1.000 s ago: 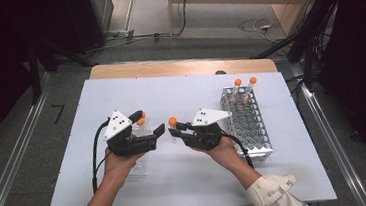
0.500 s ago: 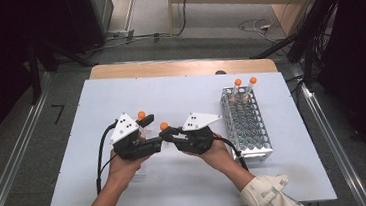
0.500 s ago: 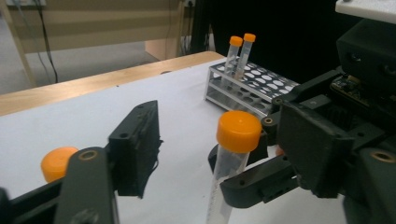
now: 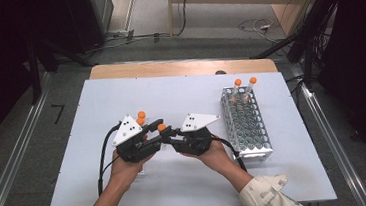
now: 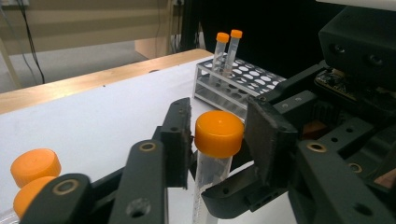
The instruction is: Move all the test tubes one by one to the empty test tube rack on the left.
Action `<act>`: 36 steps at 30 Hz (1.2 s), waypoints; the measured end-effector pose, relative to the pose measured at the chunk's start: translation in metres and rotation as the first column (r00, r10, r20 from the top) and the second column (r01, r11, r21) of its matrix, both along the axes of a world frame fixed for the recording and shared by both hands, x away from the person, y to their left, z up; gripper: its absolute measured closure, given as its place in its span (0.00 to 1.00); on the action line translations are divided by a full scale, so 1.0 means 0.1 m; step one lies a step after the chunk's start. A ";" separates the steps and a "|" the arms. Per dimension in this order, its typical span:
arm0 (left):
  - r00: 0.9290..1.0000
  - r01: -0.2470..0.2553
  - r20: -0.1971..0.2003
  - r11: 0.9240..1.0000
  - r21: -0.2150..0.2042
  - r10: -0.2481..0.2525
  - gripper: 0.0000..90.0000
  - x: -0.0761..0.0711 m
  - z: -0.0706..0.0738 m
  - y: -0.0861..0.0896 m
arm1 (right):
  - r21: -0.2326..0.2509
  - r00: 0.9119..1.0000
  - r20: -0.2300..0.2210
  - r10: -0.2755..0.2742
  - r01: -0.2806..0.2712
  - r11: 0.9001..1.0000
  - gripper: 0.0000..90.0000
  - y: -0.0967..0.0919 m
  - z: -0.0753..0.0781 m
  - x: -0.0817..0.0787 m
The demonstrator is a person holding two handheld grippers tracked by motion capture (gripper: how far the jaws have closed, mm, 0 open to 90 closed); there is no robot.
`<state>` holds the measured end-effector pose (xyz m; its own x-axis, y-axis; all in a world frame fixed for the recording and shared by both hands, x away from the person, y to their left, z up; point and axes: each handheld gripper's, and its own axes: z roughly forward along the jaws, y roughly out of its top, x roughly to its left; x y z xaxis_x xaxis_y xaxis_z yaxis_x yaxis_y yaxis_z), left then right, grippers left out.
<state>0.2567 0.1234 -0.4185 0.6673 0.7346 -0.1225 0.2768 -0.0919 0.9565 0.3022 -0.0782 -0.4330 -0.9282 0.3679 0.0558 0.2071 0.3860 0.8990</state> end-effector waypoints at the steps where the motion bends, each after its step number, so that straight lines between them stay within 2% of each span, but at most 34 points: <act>1: 1.000 0.000 0.002 1.000 0.003 0.000 0.70 0.00 0.00 0.00 | 0.000 1.000 0.000 -0.001 0.001 1.000 0.79 0.00 0.00 0.00; 5: 1.000 -0.008 0.008 1.000 0.002 0.008 0.76 0.00 0.00 0.01 | -0.001 1.000 0.000 0.000 0.000 1.000 0.79 0.00 0.00 0.00; 14: 1.000 -0.011 0.015 1.000 0.004 0.011 0.77 -0.01 0.00 0.01 | 0.004 1.000 -0.009 0.000 0.000 1.000 0.78 0.00 0.00 0.00; 16: 1.000 -0.013 0.020 1.000 0.001 0.013 0.78 -0.01 0.00 0.02 | 0.006 1.000 -0.014 0.005 -0.004 1.000 0.70 0.00 -0.01 0.01; 18: 0.999 -0.020 0.026 1.000 -0.001 0.020 0.78 -0.01 0.01 0.03 | 0.003 0.999 -0.033 -0.002 0.002 1.000 0.56 0.01 -0.01 0.02; 24: 0.998 -0.062 0.030 0.998 -0.031 0.063 0.78 0.00 0.09 0.18 | -0.013 0.997 -0.068 -0.030 0.029 0.999 0.39 -0.01 -0.03 0.07; 29: 0.995 -0.090 0.033 0.995 -0.049 0.092 0.78 0.01 0.15 0.29 | -0.017 0.996 -0.075 -0.050 0.049 0.999 0.38 -0.05 -0.05 0.09; 36: 0.990 -0.134 0.036 0.989 -0.060 0.137 0.78 0.02 0.18 0.44 | -0.023 0.996 -0.069 -0.048 0.047 0.999 0.39 -0.06 -0.06 0.08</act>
